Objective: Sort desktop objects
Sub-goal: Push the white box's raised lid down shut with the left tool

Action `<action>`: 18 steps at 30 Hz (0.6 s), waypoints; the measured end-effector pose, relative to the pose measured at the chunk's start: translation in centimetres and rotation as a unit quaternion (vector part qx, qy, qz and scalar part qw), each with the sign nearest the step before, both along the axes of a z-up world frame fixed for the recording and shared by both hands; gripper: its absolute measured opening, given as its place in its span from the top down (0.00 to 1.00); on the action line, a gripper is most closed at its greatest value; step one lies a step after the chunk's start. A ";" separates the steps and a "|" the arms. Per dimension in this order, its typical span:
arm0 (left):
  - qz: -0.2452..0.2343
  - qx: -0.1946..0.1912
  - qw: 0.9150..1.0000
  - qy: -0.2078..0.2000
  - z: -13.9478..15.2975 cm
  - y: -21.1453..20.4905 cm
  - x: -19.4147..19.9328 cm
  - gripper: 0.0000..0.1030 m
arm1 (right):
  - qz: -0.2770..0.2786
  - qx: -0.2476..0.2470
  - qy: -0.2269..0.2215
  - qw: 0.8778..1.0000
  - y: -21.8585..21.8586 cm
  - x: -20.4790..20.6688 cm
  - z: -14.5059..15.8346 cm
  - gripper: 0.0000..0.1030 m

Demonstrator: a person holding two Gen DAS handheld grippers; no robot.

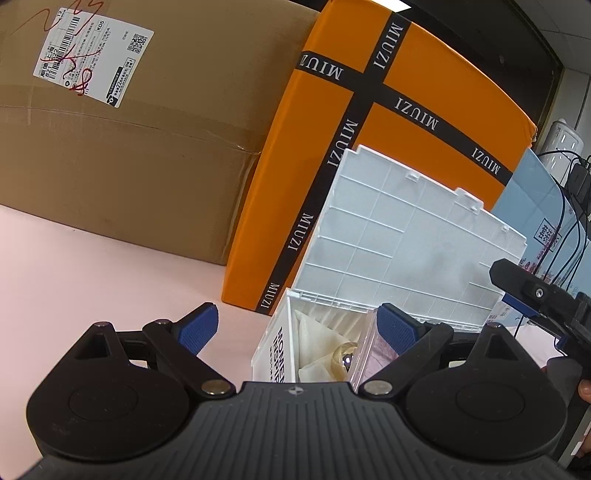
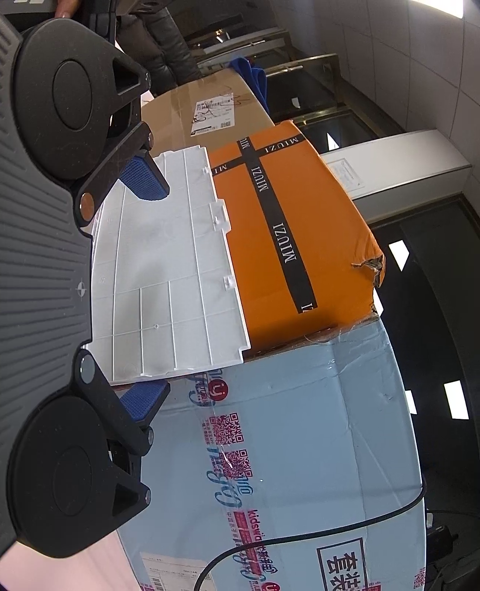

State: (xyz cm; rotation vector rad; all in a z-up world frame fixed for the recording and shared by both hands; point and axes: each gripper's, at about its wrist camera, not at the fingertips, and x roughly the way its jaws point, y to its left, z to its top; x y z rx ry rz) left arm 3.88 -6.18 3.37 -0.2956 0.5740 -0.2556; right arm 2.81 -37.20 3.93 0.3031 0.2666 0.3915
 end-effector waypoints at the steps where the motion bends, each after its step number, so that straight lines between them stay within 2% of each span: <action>1: 0.000 0.000 1.000 -0.001 0.0 0.0 0.0 0.10 | 0.000 0.000 0.000 1.000 0.0 -0.1 0.0 0.00; 8: -0.001 -0.005 1.000 -0.007 0.2 -0.3 0.1 0.10 | 0.008 0.015 0.000 1.000 -0.3 -0.9 0.0 0.00; 18: 0.004 -0.005 1.000 -0.019 0.6 -0.4 0.2 0.10 | 0.002 0.008 0.010 1.000 0.4 -2.1 -0.1 0.00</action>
